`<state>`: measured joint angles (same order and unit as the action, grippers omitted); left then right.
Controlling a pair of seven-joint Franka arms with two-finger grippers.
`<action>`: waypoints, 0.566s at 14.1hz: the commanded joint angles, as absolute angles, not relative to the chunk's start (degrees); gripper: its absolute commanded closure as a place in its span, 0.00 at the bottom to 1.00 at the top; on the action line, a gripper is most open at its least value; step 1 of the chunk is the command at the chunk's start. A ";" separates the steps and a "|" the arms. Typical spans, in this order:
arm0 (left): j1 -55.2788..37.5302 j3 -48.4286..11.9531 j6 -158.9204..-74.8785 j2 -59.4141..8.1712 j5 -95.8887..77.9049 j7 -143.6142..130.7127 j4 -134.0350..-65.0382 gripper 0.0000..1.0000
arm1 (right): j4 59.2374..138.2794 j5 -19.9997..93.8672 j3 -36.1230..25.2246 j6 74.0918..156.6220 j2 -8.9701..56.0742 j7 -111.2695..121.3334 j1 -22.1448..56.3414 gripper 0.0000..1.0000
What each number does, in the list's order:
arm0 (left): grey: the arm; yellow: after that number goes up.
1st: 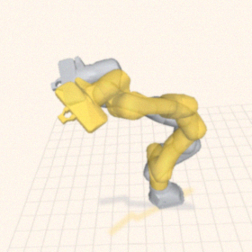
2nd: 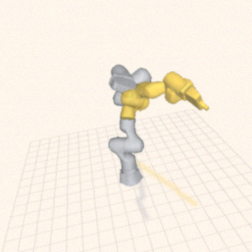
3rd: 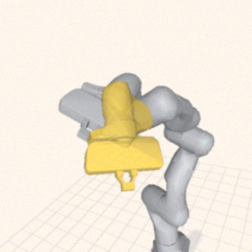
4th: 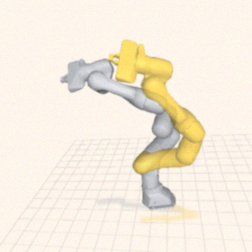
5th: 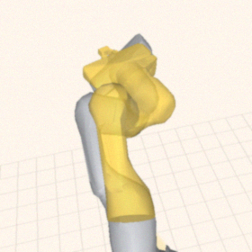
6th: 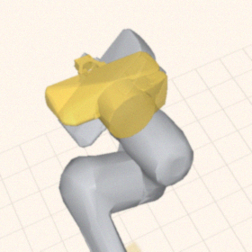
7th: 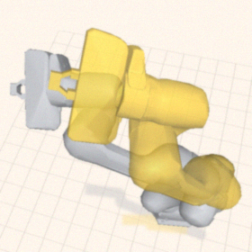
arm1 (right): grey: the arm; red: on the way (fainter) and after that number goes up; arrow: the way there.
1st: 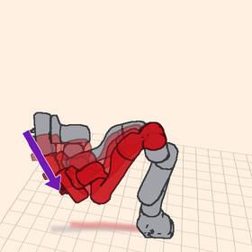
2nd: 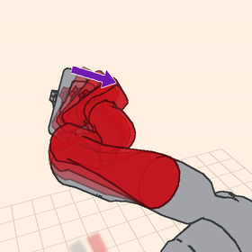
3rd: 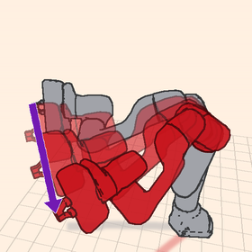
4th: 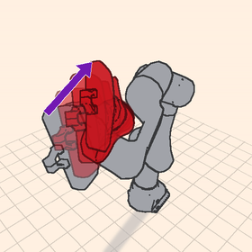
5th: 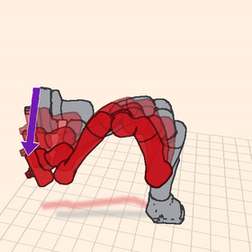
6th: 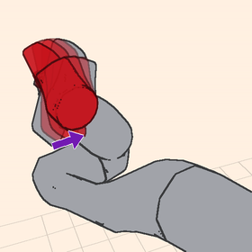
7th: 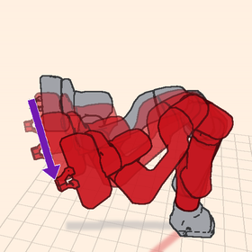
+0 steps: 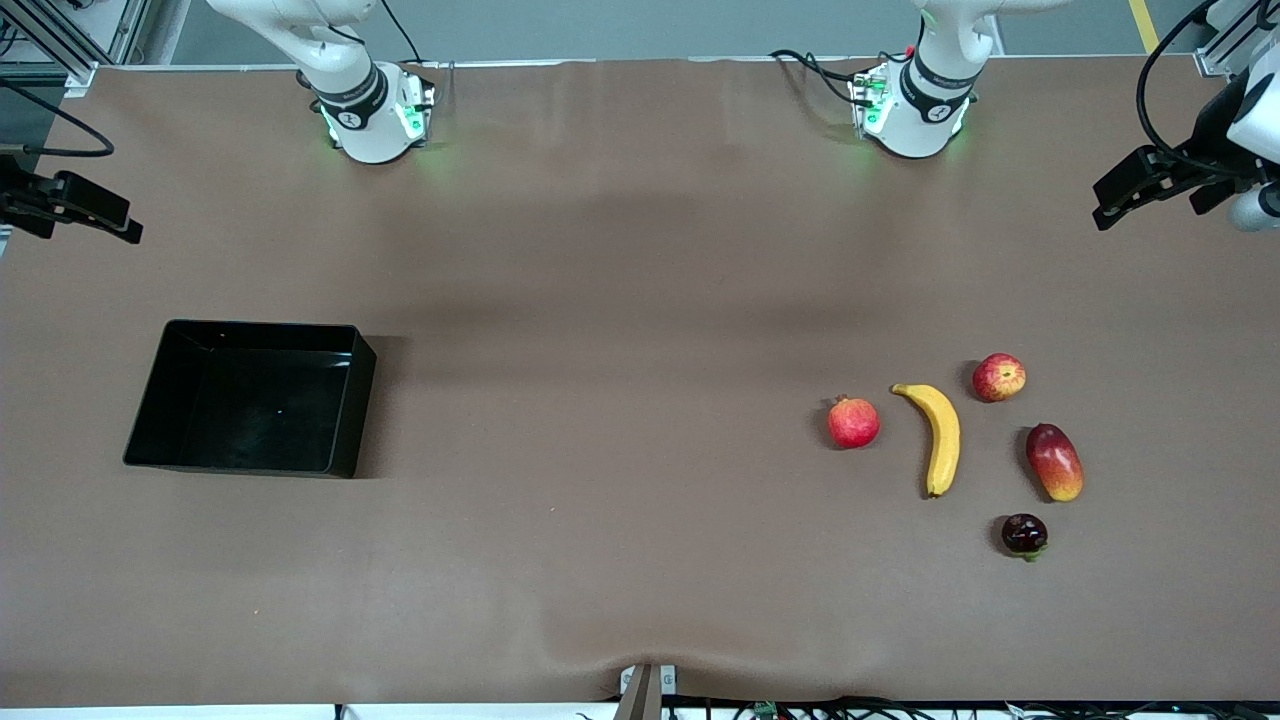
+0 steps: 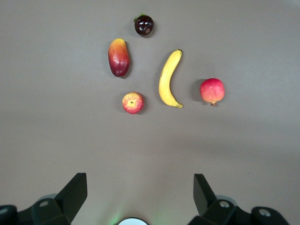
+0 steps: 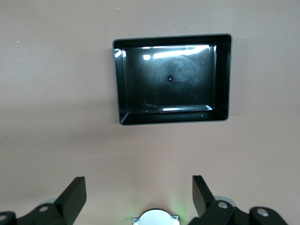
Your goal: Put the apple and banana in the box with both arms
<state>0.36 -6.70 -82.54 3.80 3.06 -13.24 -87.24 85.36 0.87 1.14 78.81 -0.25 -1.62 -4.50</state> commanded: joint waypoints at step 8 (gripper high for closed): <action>1.14 -6.50 -80.68 3.34 2.55 -12.13 -86.48 0.00 | 86.75 0.53 0.97 78.13 -1.50 -1.93 -4.92 0.00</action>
